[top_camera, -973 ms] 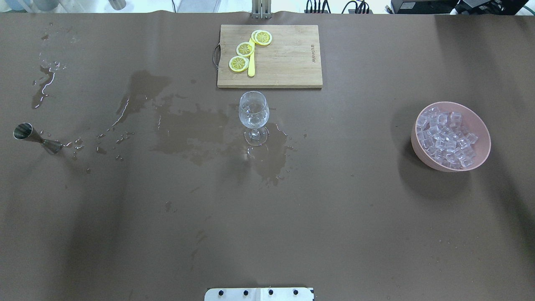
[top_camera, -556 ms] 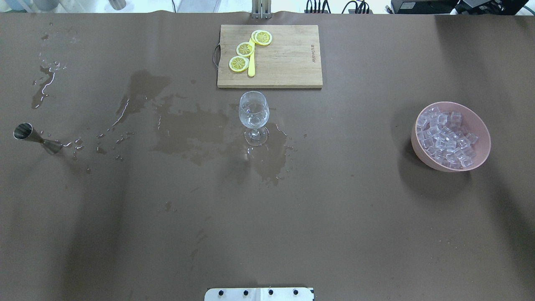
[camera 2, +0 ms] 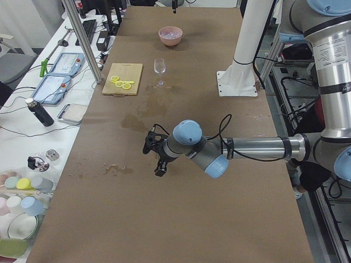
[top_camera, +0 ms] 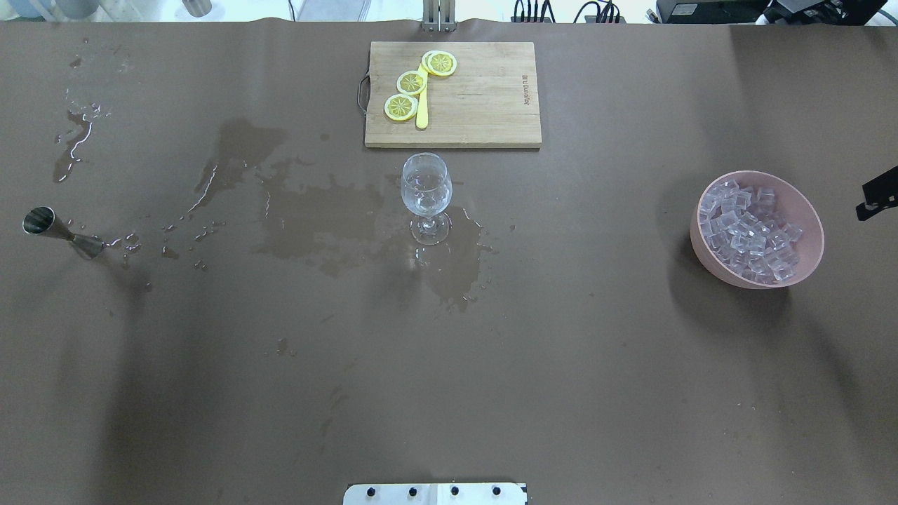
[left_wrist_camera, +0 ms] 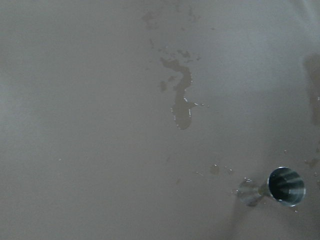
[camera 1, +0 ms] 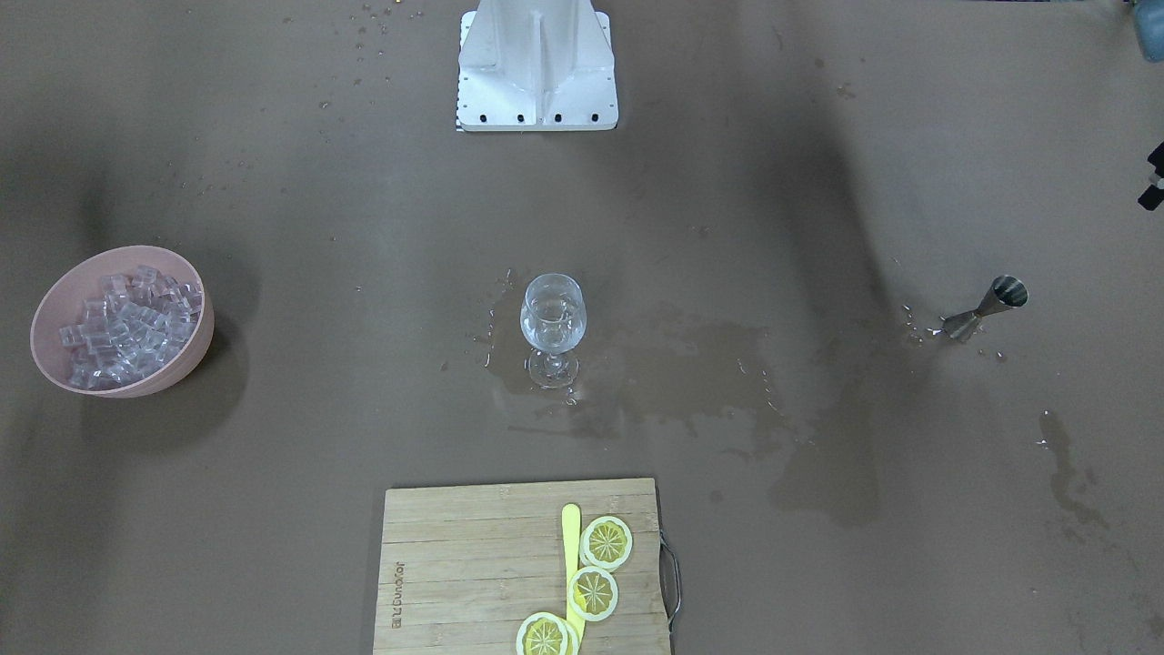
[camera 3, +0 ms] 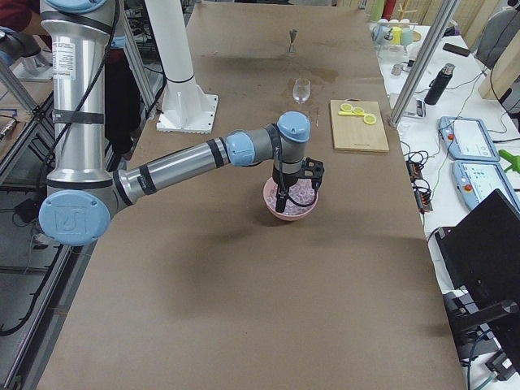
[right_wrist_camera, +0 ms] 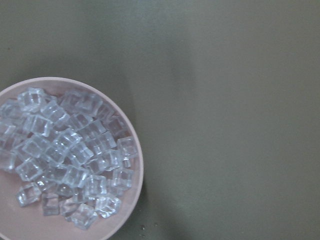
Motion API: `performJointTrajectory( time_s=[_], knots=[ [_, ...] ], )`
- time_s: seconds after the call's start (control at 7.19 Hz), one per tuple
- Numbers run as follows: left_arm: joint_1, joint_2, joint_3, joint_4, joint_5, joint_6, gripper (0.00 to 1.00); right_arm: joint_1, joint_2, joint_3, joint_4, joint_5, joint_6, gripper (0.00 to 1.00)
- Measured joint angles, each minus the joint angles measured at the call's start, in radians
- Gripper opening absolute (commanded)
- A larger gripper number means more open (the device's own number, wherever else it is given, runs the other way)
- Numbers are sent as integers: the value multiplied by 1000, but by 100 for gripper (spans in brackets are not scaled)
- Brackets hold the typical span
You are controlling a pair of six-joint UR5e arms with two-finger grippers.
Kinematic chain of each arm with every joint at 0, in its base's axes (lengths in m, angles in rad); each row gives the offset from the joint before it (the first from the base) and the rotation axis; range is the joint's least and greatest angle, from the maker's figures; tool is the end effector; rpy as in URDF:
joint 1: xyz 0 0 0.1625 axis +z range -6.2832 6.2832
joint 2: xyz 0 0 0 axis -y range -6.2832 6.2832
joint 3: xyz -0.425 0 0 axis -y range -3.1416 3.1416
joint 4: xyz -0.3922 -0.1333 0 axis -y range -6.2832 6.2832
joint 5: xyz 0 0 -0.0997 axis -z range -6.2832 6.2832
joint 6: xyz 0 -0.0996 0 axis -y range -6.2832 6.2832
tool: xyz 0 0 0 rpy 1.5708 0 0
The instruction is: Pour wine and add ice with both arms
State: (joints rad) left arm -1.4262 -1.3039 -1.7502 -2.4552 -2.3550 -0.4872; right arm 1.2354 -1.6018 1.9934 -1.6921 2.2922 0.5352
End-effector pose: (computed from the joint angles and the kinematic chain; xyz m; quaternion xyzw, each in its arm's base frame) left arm -0.0048 -0.4036 0.5847 0.2314 0.4462 0.0009 0.8645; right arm -0.0894 -0.4617 0.4831 -0.0332 -0.3703 0.0452 0.9272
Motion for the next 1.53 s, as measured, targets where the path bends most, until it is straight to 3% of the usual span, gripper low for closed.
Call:
performJointTrajectory(
  time_s=[0.42, 0.83, 1.53],
  knots=[
    [109, 1, 26, -225, 36, -122, 98, -50, 104, -57, -5, -15, 58, 100],
    [145, -1, 70, -359, 44, -140, 98, -105, 187, -127, -8, -23, 130, 100],
    [224, -28, 230, -568, 146, -146, 98, -142, 214, -201, 32, -57, 161, 98]
  ],
)
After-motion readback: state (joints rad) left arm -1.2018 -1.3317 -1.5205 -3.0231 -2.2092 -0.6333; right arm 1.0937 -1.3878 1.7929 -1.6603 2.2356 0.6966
